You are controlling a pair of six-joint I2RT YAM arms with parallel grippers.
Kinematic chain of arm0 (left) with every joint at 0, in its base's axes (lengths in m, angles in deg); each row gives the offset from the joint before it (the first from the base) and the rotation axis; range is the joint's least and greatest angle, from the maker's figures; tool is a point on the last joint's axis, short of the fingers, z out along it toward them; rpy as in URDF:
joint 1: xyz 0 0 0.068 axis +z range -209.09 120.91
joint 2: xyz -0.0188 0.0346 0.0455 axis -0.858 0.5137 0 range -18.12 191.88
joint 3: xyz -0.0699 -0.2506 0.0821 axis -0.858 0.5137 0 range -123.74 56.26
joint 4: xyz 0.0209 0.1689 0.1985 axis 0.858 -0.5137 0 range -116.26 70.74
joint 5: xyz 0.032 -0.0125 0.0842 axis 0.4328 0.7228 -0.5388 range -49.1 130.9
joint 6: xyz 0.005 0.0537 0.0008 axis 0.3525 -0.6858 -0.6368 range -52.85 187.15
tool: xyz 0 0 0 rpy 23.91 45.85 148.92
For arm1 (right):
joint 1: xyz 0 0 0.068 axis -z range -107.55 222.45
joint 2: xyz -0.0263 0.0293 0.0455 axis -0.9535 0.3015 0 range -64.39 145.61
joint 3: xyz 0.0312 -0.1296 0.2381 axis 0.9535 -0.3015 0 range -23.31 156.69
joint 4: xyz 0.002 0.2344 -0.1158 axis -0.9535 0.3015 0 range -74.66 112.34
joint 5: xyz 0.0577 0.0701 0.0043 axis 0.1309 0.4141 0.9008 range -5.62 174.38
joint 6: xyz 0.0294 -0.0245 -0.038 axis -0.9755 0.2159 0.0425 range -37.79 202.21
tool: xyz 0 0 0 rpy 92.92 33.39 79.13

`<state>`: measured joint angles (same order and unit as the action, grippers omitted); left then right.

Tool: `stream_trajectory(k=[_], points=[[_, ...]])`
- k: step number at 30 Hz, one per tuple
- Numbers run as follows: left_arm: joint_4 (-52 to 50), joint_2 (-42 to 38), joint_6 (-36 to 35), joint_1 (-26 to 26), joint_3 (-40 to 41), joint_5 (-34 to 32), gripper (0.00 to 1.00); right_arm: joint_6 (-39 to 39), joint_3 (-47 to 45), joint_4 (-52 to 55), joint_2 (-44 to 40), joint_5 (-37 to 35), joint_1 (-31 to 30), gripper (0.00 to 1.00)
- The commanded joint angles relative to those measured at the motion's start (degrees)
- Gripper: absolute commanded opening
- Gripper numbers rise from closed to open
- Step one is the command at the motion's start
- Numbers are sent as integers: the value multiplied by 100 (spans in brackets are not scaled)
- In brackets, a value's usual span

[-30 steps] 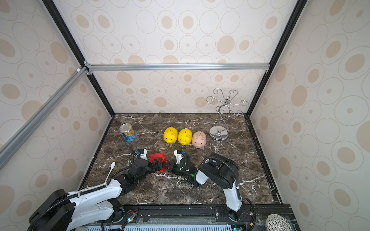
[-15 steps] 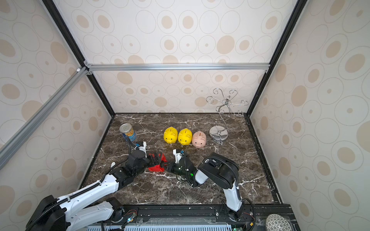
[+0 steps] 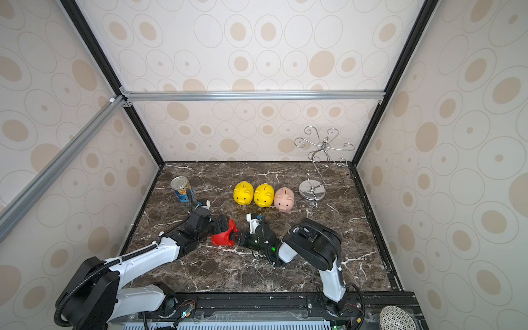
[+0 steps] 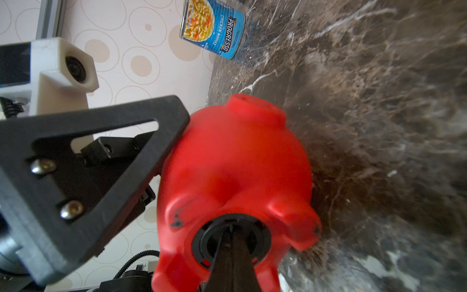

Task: Open piggy banks
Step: Open the lid on the piggy bank.

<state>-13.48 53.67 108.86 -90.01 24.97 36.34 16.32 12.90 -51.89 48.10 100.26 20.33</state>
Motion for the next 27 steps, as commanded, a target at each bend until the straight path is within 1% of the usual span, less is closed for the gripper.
stream_trajectory(k=[1, 5, 7, 10, 15, 19, 22, 25, 27], points=[[450, 17, -104, -6, 111, 422, 94, 136, 114, 72, -140, -61, -19, 0], [681, 218, -137, -13, 266, 667, 92, 340, 207, 258, -166, -67, -9, 0], [783, 273, -120, -28, 358, 674, 90, 524, 261, 370, -183, -26, -4, 0], [933, 394, -163, -26, 431, 740, 89, 1012, 313, 463, -201, -24, -6, 0], [968, 702, -243, -24, 431, 917, 88, 2308, 338, 535, -250, -97, -32, 0], [874, 862, -295, -21, 384, 1038, 88, 3653, 352, 904, -437, -307, -166, 0], [796, 935, -318, -27, 327, 1141, 88, 4598, 365, 1215, -563, -751, -317, 0], [675, 998, -376, -26, 269, 1158, 88, 5328, 308, 1212, -668, -1053, -439, 0], [592, 1049, -431, -26, 212, 1226, 88, 5997, 310, 1189, -707, -1319, -595, 0]])
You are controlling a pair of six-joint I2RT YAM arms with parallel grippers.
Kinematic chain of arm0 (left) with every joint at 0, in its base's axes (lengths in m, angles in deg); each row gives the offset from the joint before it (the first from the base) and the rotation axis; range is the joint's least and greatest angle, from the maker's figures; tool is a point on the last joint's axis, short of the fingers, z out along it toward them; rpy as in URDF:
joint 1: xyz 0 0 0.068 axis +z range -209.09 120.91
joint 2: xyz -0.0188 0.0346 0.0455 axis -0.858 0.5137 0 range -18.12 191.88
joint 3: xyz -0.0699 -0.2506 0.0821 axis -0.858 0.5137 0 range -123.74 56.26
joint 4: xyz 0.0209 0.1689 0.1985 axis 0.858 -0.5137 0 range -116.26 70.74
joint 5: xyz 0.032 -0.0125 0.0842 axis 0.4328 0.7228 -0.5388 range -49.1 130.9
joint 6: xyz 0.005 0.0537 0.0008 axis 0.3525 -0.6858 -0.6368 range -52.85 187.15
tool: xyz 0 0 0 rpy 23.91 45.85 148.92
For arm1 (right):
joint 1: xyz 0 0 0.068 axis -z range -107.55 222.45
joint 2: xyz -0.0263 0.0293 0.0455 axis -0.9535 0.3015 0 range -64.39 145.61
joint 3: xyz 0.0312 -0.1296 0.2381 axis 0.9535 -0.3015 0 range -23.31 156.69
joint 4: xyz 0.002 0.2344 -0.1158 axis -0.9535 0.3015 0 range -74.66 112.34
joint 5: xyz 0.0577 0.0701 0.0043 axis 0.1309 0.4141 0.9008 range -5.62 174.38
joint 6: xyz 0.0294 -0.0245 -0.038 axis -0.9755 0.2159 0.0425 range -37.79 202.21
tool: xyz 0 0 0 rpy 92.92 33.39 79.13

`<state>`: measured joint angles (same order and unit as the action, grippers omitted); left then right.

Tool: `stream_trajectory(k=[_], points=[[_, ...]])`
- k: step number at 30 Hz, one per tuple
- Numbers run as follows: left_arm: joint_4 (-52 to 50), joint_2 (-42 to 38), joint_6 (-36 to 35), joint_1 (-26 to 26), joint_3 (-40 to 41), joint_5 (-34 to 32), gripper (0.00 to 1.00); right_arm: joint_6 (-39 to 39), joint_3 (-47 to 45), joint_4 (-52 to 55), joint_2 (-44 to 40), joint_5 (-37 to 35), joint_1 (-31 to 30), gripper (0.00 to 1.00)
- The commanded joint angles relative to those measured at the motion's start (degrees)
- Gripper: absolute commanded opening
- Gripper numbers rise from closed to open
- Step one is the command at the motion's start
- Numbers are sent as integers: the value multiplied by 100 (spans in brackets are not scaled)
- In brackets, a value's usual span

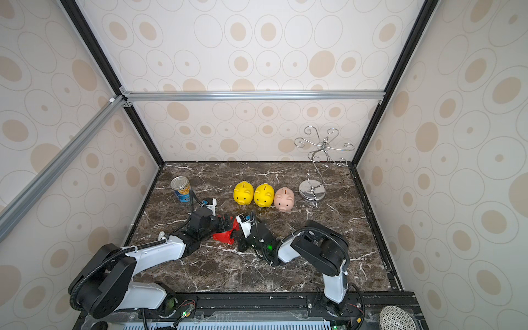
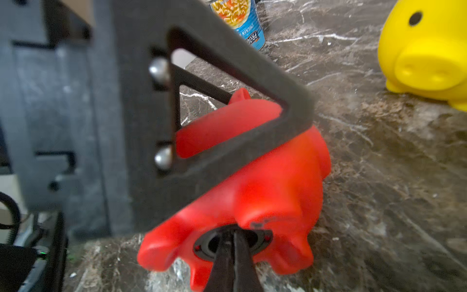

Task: Open piggy banks
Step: Open the lid on the piggy bank.

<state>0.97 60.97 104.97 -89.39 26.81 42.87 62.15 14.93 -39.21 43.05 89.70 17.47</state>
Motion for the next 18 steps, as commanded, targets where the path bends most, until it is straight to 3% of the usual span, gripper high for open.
stream_trajectory(k=[1, 8, 12, 18], points=[[-887, 340, -62, -89, -2, 607, 88, 1672, 130, -28, -210, -380, -385, 0], [-1234, 459, -238, -81, -272, 672, 89, 2801, 147, -287, -96, -1207, -913, 0], [-1432, 545, -306, -76, -410, 679, 89, 3181, 21, -990, 166, -1730, -1078, 0], [-1520, 634, -339, -78, -531, 767, 89, 3789, 138, -1236, 383, -2376, -1271, 0]])
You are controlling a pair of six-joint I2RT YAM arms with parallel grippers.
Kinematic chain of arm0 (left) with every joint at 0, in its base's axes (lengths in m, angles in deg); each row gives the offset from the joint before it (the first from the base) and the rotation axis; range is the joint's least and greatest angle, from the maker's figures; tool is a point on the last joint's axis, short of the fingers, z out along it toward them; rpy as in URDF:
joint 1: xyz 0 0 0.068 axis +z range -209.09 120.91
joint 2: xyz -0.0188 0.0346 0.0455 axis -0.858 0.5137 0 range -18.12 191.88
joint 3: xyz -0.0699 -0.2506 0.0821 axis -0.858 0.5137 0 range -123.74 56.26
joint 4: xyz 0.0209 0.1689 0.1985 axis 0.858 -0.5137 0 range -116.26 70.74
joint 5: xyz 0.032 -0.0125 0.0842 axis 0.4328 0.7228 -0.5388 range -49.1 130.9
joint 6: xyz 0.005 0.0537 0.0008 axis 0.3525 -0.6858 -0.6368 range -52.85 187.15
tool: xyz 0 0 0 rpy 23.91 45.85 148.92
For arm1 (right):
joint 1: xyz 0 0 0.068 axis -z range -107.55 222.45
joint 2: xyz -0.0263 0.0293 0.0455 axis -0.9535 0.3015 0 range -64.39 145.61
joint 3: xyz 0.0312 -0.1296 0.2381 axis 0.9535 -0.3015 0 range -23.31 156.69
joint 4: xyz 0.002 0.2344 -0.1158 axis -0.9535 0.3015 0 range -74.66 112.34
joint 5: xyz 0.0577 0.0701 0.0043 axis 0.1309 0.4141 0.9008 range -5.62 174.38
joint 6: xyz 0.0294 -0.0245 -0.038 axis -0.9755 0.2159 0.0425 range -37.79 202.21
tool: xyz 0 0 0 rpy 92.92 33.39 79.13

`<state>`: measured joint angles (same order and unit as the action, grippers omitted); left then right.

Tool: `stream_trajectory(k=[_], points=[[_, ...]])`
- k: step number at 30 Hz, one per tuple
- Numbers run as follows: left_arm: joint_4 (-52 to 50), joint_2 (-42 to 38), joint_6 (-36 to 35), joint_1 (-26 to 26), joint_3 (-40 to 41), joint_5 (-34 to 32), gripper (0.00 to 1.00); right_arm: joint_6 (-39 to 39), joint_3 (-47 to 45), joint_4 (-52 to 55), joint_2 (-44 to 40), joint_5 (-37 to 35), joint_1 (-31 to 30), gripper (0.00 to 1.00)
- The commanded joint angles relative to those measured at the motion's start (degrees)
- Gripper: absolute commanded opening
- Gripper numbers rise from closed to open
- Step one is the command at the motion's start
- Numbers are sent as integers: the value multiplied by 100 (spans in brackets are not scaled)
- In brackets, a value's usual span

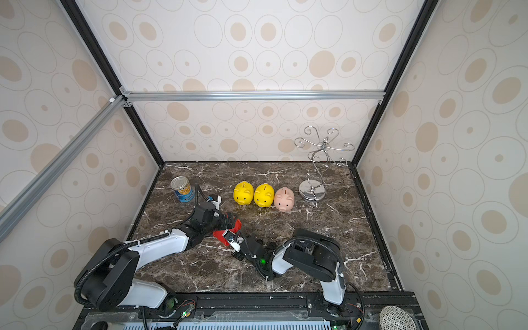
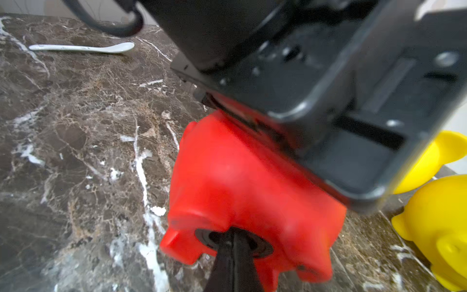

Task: Open piggy banks
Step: Open the lid on the piggy bank.

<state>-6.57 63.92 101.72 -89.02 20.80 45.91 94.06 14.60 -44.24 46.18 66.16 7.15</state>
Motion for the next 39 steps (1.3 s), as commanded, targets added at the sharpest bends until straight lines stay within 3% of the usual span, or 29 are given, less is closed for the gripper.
stream_trajectory(k=[1, 14, 17, 26, 34, 39], points=[[-792, 340, -17, -114, 67, 452, 89, 721, 213, -675, 79, -172, -281, 0], [-838, 362, -33, -114, 37, 471, 89, 2152, 595, 137, 138, -1198, -730, 0], [-831, 391, -38, -118, 31, 476, 89, 2485, 873, 478, 241, -1717, -911, 0], [-775, 488, -4, -115, 69, 405, 89, 2842, 1038, 326, 482, -2554, -959, 0], [-775, 537, 6, -114, 31, 290, 89, 2551, 909, 337, 372, -2627, -974, 0], [-953, 379, 128, -108, -30, -217, 89, 2121, 382, 90, 73, -2695, -1079, 0]])
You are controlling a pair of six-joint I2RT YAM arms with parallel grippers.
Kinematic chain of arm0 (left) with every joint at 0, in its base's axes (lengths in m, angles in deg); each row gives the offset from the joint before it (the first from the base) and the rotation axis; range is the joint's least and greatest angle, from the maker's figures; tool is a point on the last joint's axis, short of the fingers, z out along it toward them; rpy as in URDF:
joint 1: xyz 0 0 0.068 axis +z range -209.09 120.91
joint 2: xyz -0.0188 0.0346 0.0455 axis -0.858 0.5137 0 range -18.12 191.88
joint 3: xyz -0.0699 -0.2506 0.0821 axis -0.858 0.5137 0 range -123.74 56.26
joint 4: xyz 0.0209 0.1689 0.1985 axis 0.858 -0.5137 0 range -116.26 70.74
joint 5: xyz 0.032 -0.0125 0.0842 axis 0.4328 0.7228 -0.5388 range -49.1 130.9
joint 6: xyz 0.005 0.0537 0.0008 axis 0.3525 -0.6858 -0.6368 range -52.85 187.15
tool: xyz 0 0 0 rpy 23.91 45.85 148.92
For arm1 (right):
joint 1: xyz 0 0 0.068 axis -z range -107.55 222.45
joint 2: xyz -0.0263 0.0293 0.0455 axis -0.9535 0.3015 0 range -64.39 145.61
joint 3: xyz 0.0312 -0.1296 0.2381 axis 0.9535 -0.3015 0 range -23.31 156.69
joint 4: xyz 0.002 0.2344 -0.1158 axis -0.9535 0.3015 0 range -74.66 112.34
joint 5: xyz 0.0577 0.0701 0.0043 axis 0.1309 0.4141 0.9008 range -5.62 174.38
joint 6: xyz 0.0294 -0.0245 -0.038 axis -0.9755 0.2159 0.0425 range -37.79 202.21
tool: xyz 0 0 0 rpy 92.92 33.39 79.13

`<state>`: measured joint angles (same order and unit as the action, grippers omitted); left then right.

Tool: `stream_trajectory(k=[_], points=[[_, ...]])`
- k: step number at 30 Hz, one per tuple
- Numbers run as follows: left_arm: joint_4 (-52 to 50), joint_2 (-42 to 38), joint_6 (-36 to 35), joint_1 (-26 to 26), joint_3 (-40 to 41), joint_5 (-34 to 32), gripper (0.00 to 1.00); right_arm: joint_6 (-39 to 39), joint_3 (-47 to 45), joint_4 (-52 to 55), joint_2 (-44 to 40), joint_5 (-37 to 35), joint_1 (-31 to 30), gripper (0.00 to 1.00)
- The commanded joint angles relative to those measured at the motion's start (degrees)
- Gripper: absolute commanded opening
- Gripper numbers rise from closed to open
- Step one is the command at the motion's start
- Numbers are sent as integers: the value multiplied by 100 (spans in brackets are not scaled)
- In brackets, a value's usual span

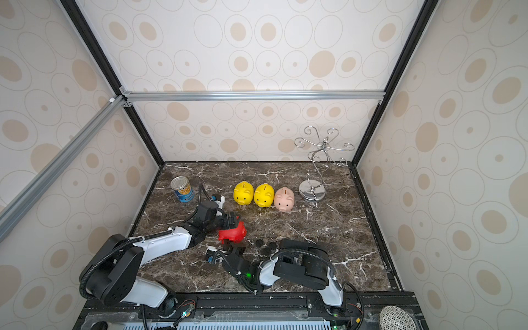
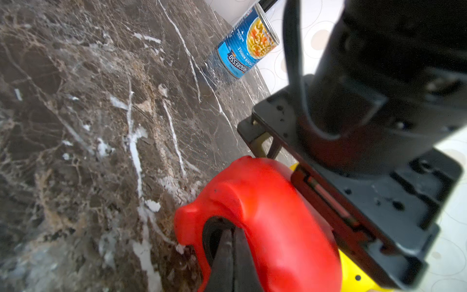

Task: Open piggy banks
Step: Open the lid on the piggy bank, then adjust the piggy bank at the center of the board.

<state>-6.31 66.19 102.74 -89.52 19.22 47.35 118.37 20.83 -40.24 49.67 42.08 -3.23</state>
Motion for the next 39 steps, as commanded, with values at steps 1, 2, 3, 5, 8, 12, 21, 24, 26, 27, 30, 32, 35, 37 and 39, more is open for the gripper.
stream_trajectory(k=[1, 2, 3, 5, 8, 12, 21, 24, 26, 27, 30, 32, 35, 37, 39], points=[[-1013, 138, 71, -59, 83, -478, 89, -479, -438, -428, -393, -276, -89, 0], [-1014, 114, 107, -58, 58, -575, 89, -684, -599, -403, -540, -204, -148, 0], [-1014, 96, 131, -59, 38, -658, 89, -883, -712, -288, -678, -189, -187, 0], [-990, 77, 204, -50, -25, -815, 89, -1290, -981, -166, -1011, -115, -285, 0], [-998, 151, 270, -33, -170, -861, 90, -2102, -1302, 237, -1441, -60, -300, 0], [-986, 187, 466, -39, -245, -874, 89, -2773, -1570, 515, -1716, 441, -189, 0], [-1040, -170, 615, -43, -164, -1201, 91, -4073, -1132, 2224, -2486, 959, 266, 26], [-1129, -348, 612, -50, -201, -1047, 92, -4509, -1050, 2578, -2788, 1465, 583, 36], [-1277, -523, 641, -41, -225, -1190, 93, -4735, -851, 3005, -2865, 1966, 855, 43], [-1330, -583, 637, -27, -240, -1228, 93, -4726, -748, 3171, -2820, 2041, 909, 46], [-1485, -801, 644, -27, -301, -1289, 97, -4579, -398, 3573, -2676, 2422, 940, 54], [-1532, -949, 595, -6, -321, -1338, 100, -4612, -143, 3890, -2579, 2750, 934, 58], [-1705, -1120, 526, 92, -387, -1374, 100, -4733, 41, 4003, -2401, 2932, 941, 60], [-1748, -1267, 499, 183, -337, -1384, 100, -4681, 93, 3895, -2250, 2828, 979, 61], [-1759, -1420, 501, 230, -257, -1353, 100, -4768, 198, 3968, -2168, 2876, 1178, 61]])
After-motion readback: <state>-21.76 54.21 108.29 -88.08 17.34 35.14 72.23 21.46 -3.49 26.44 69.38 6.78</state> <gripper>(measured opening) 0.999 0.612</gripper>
